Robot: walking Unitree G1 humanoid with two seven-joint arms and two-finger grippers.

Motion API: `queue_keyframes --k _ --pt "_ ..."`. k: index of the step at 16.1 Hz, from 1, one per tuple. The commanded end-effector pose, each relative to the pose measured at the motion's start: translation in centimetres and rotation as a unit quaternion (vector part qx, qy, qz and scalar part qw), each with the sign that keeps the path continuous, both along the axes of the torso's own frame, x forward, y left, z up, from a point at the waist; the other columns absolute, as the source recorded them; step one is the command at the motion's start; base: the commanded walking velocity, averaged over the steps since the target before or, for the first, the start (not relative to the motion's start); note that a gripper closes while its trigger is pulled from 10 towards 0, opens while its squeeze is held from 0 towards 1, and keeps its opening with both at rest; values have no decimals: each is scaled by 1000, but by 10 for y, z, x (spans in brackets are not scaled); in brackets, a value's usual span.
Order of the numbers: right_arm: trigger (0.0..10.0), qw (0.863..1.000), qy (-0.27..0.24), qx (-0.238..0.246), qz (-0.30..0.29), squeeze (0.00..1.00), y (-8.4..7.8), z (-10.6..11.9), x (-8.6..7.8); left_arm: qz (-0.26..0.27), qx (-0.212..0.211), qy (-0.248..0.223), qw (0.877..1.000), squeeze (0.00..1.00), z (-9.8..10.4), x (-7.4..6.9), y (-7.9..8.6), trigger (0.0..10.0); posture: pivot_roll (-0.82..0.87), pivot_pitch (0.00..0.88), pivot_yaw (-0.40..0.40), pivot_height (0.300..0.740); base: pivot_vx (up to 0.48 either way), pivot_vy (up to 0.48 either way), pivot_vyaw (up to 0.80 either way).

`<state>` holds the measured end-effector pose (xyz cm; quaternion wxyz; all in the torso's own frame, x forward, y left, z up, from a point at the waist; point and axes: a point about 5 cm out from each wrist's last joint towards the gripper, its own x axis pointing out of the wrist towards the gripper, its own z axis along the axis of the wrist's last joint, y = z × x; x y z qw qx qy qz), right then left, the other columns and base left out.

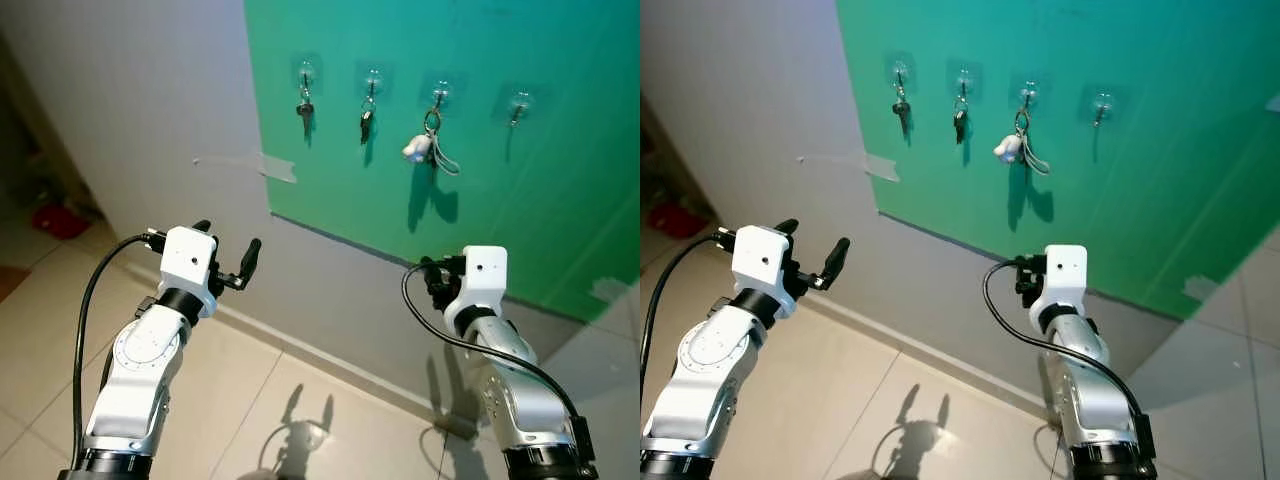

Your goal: Hang keys on a hook

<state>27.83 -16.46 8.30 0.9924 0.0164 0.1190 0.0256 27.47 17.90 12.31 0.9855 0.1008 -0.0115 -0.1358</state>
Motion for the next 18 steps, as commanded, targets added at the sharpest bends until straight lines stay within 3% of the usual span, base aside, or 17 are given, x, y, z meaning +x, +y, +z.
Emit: queue_keyframes --k 1,18 --pt "10000 1000 -5 -9 -8 0 -3 2 -1 -4 5 -7 1000 0 2 3 -5 10000 -39 0 32 740 0 461 0" --pt "10000 1000 -20 1 -10 0 4 5 3 21 20 -12 1000 0 3 6 -2 10000 -31 0 22 740 0 461 0"
